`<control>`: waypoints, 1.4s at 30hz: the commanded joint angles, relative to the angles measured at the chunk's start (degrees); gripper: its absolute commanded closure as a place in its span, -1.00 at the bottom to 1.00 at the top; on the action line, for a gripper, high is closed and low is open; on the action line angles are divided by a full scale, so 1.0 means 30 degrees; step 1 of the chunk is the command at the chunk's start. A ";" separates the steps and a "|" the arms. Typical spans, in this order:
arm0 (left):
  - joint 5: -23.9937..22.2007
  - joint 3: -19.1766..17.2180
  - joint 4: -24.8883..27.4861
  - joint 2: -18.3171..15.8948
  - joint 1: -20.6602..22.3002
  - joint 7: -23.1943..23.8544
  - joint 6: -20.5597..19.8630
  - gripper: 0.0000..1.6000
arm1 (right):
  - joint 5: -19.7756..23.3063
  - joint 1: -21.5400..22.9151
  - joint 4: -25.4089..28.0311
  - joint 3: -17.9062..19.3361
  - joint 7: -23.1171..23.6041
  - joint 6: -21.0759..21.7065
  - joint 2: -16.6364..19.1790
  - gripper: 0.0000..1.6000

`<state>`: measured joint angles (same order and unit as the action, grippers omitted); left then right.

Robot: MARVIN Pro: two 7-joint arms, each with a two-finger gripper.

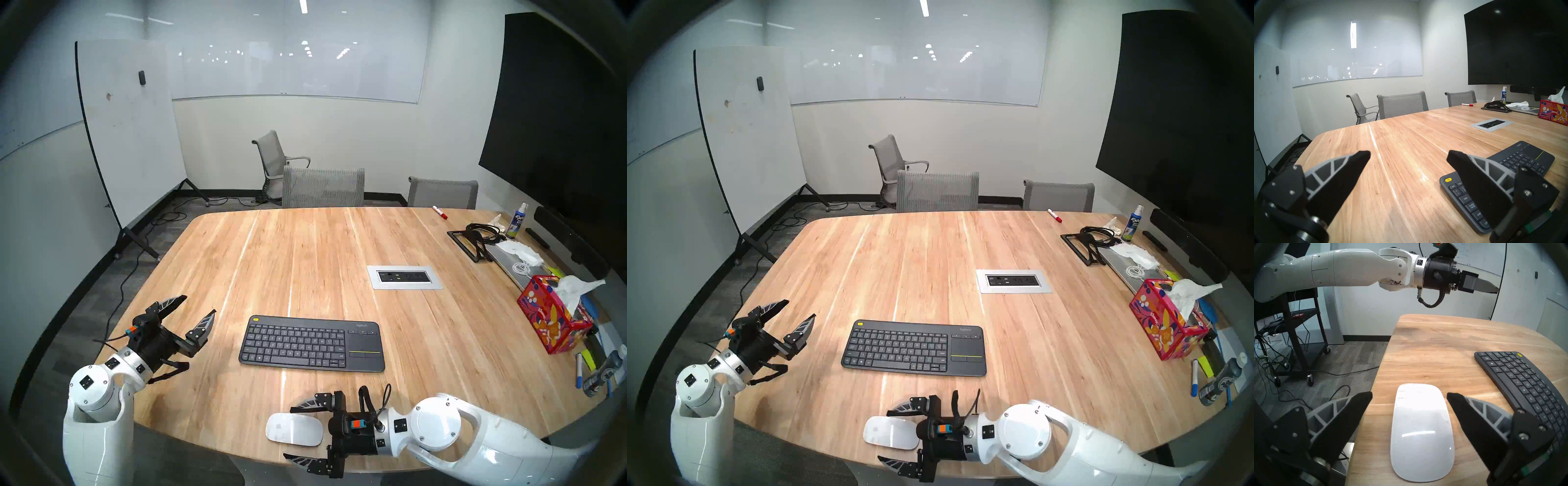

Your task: Put the mouse beside the keyboard

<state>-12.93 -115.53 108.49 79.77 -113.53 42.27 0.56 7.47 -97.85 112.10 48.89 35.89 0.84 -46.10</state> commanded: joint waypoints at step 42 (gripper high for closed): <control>0.0048 0.0015 0.0302 0.0038 0.0015 -0.0016 0.0062 -1.00 | -0.0026 0.0339 -0.1112 0.0065 -0.0378 -0.0527 -0.0500 1.00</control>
<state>-12.88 -115.57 108.49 79.82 -113.51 42.29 0.56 6.93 -96.38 107.88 48.50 35.90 0.21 -47.11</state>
